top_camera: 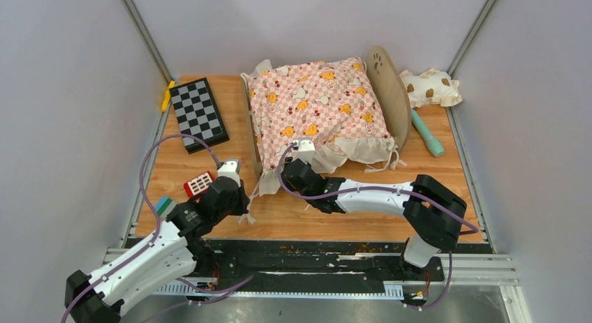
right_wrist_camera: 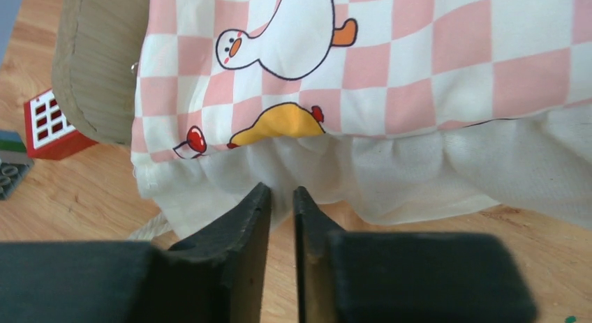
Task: Set up the pet bed
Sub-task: Adjust the ropes on the bed frame.
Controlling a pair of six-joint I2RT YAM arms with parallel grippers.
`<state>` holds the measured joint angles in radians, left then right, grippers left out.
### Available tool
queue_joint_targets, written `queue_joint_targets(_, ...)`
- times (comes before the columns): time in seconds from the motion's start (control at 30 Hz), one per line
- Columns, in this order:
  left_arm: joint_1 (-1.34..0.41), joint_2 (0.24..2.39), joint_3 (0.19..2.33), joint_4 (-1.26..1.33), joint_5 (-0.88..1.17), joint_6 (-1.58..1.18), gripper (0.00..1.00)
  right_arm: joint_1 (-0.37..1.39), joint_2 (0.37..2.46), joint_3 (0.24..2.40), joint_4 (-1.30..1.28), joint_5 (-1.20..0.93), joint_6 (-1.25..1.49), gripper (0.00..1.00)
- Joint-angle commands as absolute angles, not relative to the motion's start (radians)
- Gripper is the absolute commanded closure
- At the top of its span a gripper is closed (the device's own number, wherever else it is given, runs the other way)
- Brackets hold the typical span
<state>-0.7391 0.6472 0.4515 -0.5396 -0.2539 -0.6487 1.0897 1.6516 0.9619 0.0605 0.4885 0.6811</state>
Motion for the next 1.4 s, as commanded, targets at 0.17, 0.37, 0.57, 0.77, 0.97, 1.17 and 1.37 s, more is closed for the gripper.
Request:
queue_joint_targets(0.17, -0.742, 0.604, 0.468, -0.556, -0.313, -0.672, 1.00, 1.076, 1.590, 0.953, 0.074, 0.596, 0.659, 0.96)
queue_joint_targets(0.37, -0.743, 0.582, 0.496, -0.585, -0.332, -0.675, 1.00, 1.075, 1.556, 0.944, 0.026, 0.663, 0.606, 1.00)
queue_joint_targets(0.57, -0.742, 0.556, 0.528, -0.588, -0.288, -0.669, 1.00, 1.072, 1.556, 0.946, -0.023, 0.698, 0.558, 1.00)
queue_joint_targets(0.77, -0.742, 0.559, 0.573, -0.607, -0.206, -0.645, 1.00, 1.071, 1.557, 0.946, -0.026, 0.656, 0.528, 0.81)
queue_joint_targets(0.97, -0.743, 0.569, 0.582, -0.629, -0.155, -0.617, 1.00, 1.072, 1.429, 0.889, -0.008, 0.588, 0.504, 0.59)
queue_joint_targets(1.17, -0.742, 0.644, 0.586, -0.648, -0.077, -0.631, 0.85, 1.071, 1.300, 0.829, -0.008, 0.585, 0.502, 0.55)
queue_joint_targets(1.37, -0.743, 0.693, 0.600, -0.680, -0.019, -0.661, 0.53, 1.072, 1.235, 0.806, -0.028, 0.595, 0.509, 0.54)
